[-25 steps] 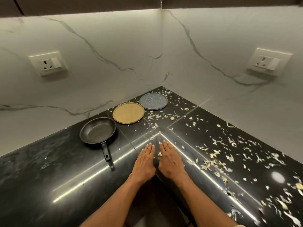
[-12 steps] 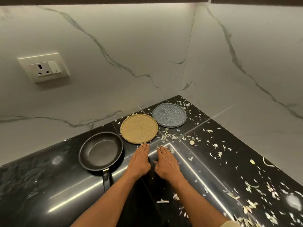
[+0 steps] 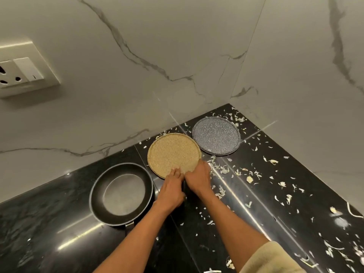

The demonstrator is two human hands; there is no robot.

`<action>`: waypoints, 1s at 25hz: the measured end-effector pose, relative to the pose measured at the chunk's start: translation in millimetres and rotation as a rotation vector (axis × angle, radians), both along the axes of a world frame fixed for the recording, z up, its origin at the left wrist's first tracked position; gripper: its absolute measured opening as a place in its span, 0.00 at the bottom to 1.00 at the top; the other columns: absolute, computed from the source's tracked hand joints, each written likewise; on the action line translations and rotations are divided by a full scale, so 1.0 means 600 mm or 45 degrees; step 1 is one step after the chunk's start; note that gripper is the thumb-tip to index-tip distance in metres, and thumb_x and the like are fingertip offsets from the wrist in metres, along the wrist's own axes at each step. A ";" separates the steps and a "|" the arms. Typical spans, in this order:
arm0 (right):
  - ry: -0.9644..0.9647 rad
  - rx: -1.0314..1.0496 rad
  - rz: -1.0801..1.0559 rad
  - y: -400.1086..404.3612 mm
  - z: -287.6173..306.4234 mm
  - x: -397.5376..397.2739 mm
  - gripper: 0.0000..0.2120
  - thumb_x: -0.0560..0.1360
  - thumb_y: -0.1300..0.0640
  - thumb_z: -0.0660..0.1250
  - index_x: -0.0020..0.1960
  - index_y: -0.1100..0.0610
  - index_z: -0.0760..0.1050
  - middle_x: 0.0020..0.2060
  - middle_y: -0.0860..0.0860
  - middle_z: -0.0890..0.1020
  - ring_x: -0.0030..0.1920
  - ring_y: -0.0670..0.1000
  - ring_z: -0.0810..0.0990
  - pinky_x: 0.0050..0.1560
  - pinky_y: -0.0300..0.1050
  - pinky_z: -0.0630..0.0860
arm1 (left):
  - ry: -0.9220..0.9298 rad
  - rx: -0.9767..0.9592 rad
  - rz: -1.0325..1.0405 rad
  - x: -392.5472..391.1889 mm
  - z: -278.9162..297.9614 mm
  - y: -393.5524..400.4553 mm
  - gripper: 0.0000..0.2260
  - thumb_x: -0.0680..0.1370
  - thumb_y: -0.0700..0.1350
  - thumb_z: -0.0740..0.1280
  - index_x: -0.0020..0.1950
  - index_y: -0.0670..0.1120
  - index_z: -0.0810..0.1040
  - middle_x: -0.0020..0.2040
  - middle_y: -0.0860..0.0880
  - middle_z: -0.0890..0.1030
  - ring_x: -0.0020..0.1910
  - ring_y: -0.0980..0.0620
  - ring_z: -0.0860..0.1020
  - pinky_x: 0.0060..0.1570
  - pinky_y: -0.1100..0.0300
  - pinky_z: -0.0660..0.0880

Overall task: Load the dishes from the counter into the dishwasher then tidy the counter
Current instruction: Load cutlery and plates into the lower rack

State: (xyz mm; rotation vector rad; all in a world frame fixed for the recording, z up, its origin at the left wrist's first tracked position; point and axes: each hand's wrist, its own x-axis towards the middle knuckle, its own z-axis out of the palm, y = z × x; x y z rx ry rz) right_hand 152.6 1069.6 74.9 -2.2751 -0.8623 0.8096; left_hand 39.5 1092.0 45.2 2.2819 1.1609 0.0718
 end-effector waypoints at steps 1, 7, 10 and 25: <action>0.034 0.018 -0.083 0.005 -0.003 -0.001 0.30 0.65 0.57 0.66 0.67 0.61 0.67 0.64 0.58 0.71 0.66 0.58 0.68 0.66 0.55 0.70 | -0.006 -0.022 0.006 0.000 0.001 -0.002 0.37 0.72 0.36 0.66 0.80 0.46 0.58 0.81 0.45 0.50 0.80 0.47 0.47 0.78 0.51 0.52; 0.286 0.166 -0.501 0.031 -0.011 0.016 0.18 0.60 0.54 0.67 0.48 0.59 0.76 0.47 0.57 0.80 0.50 0.59 0.80 0.51 0.56 0.80 | -0.124 -0.119 0.078 -0.005 0.005 -0.010 0.33 0.74 0.37 0.63 0.79 0.43 0.60 0.81 0.48 0.51 0.80 0.51 0.45 0.78 0.54 0.50; 0.262 0.284 -0.560 0.010 0.016 0.012 0.05 0.68 0.59 0.71 0.44 0.55 0.79 0.43 0.53 0.83 0.46 0.54 0.81 0.45 0.47 0.77 | -0.257 -0.121 0.161 -0.013 0.013 -0.028 0.30 0.75 0.35 0.62 0.77 0.42 0.64 0.80 0.49 0.55 0.80 0.52 0.49 0.77 0.57 0.50; -0.866 0.879 -0.036 -0.252 0.179 0.045 0.12 0.68 0.71 0.70 0.46 0.58 0.85 0.38 0.52 0.85 0.38 0.51 0.80 0.41 0.45 0.78 | -0.821 0.737 -0.217 0.033 0.216 -0.128 0.30 0.72 0.22 0.64 0.73 0.39 0.71 0.74 0.43 0.70 0.76 0.48 0.65 0.74 0.52 0.64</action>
